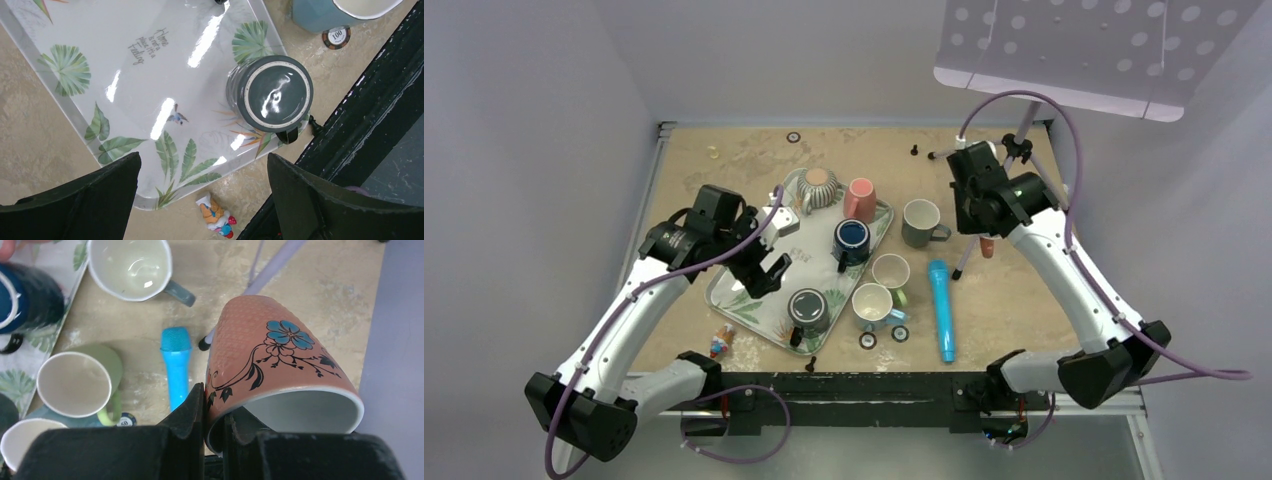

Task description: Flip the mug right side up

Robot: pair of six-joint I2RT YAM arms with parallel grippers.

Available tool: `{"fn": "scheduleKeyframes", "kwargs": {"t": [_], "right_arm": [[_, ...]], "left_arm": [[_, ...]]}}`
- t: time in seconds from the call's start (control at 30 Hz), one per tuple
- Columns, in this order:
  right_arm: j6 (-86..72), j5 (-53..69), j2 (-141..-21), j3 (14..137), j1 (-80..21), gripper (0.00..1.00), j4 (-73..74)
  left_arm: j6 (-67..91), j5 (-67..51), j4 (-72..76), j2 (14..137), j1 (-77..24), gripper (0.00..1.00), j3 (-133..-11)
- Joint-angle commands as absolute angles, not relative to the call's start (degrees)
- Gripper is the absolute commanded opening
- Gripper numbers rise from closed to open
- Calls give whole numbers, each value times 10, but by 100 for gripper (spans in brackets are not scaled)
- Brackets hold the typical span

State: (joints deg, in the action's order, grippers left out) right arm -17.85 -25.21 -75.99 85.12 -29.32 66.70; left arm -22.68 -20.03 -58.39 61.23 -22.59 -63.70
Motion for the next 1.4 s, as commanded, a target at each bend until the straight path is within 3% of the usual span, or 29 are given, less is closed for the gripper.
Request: {"fn": "scheduleKeyframes", "kwargs": {"t": [0.0, 0.43, 0.6, 1.1, 1.37], "right_arm": [[-142, -228, -736, 853, -187, 0, 642], [-51, -100, -807, 800, -5, 0, 579], [-40, -55, -877, 799, -2, 0, 577], [-32, -68, -920, 779, 19, 0, 562], [-39, -90, -851, 774, 14, 0, 562]], "left_arm": [[-259, -187, -575, 591, -228, 100, -625], [-283, -190, -581, 573, -228, 100, -626], [-285, -191, -583, 571, -228, 100, -630], [-283, -194, -591, 573, -228, 100, -644], [-291, -188, -580, 577, -228, 100, -636]]}}
